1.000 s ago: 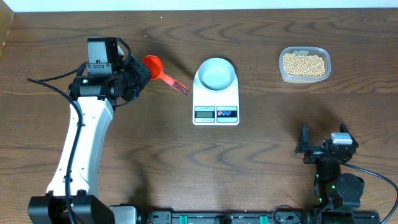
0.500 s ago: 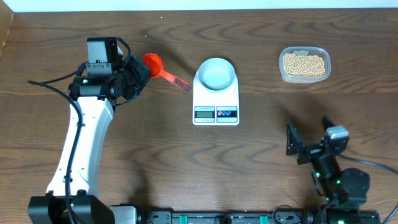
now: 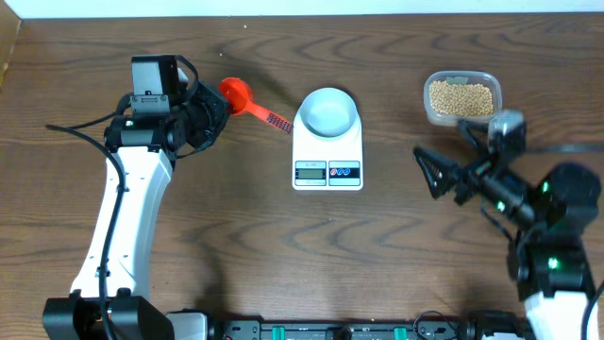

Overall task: Scoop item into bowl and weigh 50g on scale
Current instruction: 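Move the right gripper toward the scoop held above the scale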

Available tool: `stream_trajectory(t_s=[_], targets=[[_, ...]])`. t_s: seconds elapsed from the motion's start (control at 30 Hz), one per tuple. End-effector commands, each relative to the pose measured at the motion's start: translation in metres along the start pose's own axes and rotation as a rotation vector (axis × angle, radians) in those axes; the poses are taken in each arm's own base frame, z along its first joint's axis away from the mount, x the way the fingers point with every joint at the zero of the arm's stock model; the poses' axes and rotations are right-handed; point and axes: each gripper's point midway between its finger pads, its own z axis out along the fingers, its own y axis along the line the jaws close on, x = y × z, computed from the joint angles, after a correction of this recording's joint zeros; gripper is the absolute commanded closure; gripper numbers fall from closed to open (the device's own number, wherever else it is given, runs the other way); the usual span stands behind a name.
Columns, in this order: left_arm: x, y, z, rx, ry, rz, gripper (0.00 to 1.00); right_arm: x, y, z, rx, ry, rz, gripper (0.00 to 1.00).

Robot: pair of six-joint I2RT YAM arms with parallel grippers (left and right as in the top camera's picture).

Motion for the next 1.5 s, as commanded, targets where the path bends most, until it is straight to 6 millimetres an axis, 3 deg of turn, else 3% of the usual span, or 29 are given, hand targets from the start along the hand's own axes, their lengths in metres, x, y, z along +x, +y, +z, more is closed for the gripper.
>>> stream_trajectory(t_s=[0.0, 0.3, 0.47, 0.67, 0.9, 0.93, 1.03, 1.2, 1.47], targets=[[0.003, -0.008, -0.004, 0.029, 0.014, -0.047, 0.93, -0.019, 0.027, 0.010, -0.196, 0.040, 0.041, 0.01], [0.014, -0.014, -0.001, 0.040, 0.051, -0.160, 0.93, -0.035, 0.035, 0.046, -0.354, 0.133, 0.159, 0.01], [0.030, -0.029, 0.004, 0.064, 0.079, -0.160, 0.93, -0.031, 0.058, 0.079, -0.456, 0.181, 0.144, 0.01], [0.053, -0.037, 0.009, 0.064, 0.118, -0.124, 0.93, -0.028, 0.070, 0.090, -0.494, 0.179, 0.116, 0.01], [0.073, -0.045, 0.016, 0.046, 0.115, -0.064, 0.93, -0.017, 0.056, 0.096, -0.405, 0.221, 0.208, 0.01], [0.077, -0.046, 0.016, 0.046, 0.114, -0.055, 0.93, -0.013, 0.053, 0.097, -0.388, 0.237, 0.234, 0.08], [0.084, -0.051, 0.019, 0.043, 0.097, -0.044, 0.93, 0.000, 0.046, 0.103, -0.335, 0.286, 0.331, 0.16], [0.102, -0.057, 0.024, 0.022, 0.063, -0.067, 0.93, 0.021, 0.055, 0.121, -0.272, 0.344, 0.422, 0.36], [0.105, -0.058, 0.025, 0.019, 0.062, -0.085, 0.93, 0.038, 0.057, 0.129, -0.173, 0.382, 0.471, 0.53]])
